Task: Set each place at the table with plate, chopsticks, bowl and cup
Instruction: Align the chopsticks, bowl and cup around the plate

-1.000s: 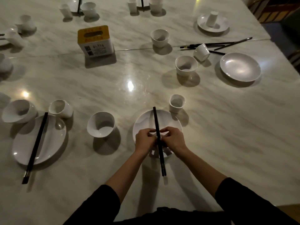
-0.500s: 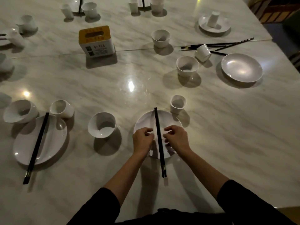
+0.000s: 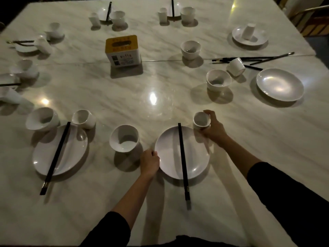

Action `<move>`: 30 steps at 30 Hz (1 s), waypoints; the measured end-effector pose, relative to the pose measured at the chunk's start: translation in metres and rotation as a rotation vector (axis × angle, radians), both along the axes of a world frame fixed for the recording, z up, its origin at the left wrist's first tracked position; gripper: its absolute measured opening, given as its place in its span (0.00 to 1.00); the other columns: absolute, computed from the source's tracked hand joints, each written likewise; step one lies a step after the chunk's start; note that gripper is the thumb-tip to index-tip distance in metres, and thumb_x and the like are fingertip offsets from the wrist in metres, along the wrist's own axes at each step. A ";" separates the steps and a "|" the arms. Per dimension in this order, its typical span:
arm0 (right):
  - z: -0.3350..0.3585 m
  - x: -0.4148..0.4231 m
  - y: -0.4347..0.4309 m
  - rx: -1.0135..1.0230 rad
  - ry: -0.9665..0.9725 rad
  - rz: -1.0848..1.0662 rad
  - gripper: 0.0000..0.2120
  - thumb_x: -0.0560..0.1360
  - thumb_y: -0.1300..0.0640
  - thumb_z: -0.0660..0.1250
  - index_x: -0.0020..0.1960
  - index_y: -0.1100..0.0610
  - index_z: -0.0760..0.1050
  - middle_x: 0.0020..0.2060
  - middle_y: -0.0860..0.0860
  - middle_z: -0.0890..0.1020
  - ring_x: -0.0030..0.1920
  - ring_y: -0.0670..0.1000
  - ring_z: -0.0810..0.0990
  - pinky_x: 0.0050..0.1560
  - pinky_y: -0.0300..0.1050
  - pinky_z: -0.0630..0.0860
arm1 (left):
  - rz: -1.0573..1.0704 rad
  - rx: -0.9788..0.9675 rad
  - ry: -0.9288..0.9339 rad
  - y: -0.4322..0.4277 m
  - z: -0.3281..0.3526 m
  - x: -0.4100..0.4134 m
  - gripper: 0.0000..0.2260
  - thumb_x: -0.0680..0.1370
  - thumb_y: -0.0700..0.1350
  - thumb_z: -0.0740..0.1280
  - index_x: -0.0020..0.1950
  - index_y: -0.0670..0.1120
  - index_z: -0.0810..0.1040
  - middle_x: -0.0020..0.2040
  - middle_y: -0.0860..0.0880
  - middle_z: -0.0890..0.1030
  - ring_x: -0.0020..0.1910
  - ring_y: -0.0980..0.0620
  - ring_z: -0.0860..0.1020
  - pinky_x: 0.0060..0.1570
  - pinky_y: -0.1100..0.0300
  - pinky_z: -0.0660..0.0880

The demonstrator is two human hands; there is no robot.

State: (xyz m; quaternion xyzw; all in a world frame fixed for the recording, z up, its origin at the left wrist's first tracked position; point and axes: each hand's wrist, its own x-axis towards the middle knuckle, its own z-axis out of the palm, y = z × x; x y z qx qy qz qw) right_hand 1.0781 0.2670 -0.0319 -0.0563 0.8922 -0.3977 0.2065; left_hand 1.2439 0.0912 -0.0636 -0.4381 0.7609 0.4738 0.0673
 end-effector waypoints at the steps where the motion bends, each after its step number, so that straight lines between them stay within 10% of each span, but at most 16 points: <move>1: 0.000 0.000 -0.004 -0.011 -0.003 0.016 0.35 0.68 0.62 0.72 0.70 0.51 0.60 0.59 0.58 0.77 0.57 0.63 0.76 0.58 0.59 0.75 | 0.014 0.010 0.005 -0.002 -0.001 0.002 0.11 0.81 0.41 0.58 0.56 0.36 0.76 0.53 0.37 0.79 0.52 0.40 0.78 0.56 0.45 0.77; 30: -0.006 0.019 -0.065 -0.041 0.011 0.022 0.31 0.68 0.63 0.69 0.67 0.50 0.62 0.55 0.58 0.78 0.53 0.64 0.78 0.49 0.65 0.78 | 0.353 0.118 0.095 -0.055 -0.002 0.034 0.04 0.72 0.36 0.67 0.44 0.37 0.81 0.43 0.37 0.83 0.41 0.40 0.81 0.44 0.50 0.78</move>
